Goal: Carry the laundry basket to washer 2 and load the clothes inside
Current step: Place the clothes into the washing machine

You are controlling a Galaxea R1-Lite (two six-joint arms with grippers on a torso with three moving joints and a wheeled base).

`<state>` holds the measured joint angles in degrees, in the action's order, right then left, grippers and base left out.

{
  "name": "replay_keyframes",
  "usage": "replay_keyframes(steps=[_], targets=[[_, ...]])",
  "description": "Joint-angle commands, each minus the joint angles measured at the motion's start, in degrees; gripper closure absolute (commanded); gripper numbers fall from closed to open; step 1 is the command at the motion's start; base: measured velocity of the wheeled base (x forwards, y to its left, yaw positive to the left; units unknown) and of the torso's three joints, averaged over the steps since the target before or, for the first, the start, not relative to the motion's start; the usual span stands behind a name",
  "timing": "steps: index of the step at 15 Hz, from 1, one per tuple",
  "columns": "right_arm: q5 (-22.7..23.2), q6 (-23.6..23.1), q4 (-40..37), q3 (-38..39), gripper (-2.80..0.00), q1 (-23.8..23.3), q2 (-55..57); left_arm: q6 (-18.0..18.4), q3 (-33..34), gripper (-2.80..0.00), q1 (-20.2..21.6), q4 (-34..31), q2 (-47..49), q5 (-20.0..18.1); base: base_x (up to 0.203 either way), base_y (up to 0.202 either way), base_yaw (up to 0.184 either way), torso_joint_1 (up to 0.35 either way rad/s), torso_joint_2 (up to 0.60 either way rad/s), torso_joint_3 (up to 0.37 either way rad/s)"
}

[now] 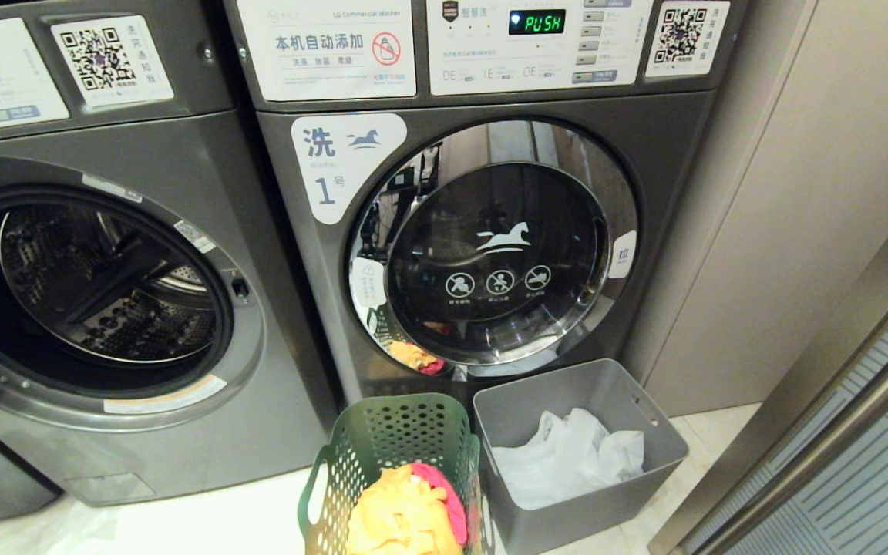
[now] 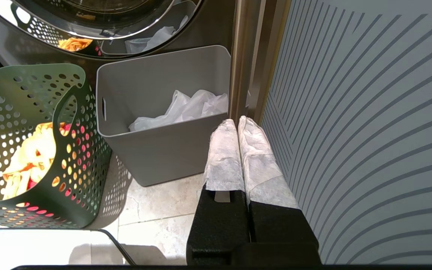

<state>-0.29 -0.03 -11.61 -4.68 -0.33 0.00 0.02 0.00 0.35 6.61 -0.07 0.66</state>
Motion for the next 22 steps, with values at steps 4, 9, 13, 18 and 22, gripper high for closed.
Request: replay_keyframes(steps=[4,9,13,18,22], targets=[[0.0,-0.1,-0.1,0.0,0.00,0.0,0.1,2.0,2.3,0.00,0.1,-0.3,0.1,-0.4,0.000,0.000,0.000,0.000,0.00,0.000],[0.1,-0.4,-0.1,0.0,0.00,0.0,0.0,1.7,2.3,0.00,0.0,-0.3,0.1,-0.4,0.000,0.000,0.000,0.000,0.00,0.000],[-0.1,-0.1,-0.1,0.0,0.00,0.0,0.1,1.7,2.3,0.00,0.1,-0.3,0.1,-0.4,0.000,0.000,0.000,0.000,0.00,0.000],[-0.1,-0.1,-0.1,0.0,0.00,0.0,0.0,1.8,2.3,0.00,0.1,-0.6,0.1,-0.1,0.000,0.000,0.000,0.000,0.00,0.000],[-0.1,-0.1,-0.1,0.0,0.00,0.1,0.0,2.0,2.3,0.00,0.0,-0.7,0.1,-0.1,0.000,0.000,0.000,0.000,0.00,0.000]])
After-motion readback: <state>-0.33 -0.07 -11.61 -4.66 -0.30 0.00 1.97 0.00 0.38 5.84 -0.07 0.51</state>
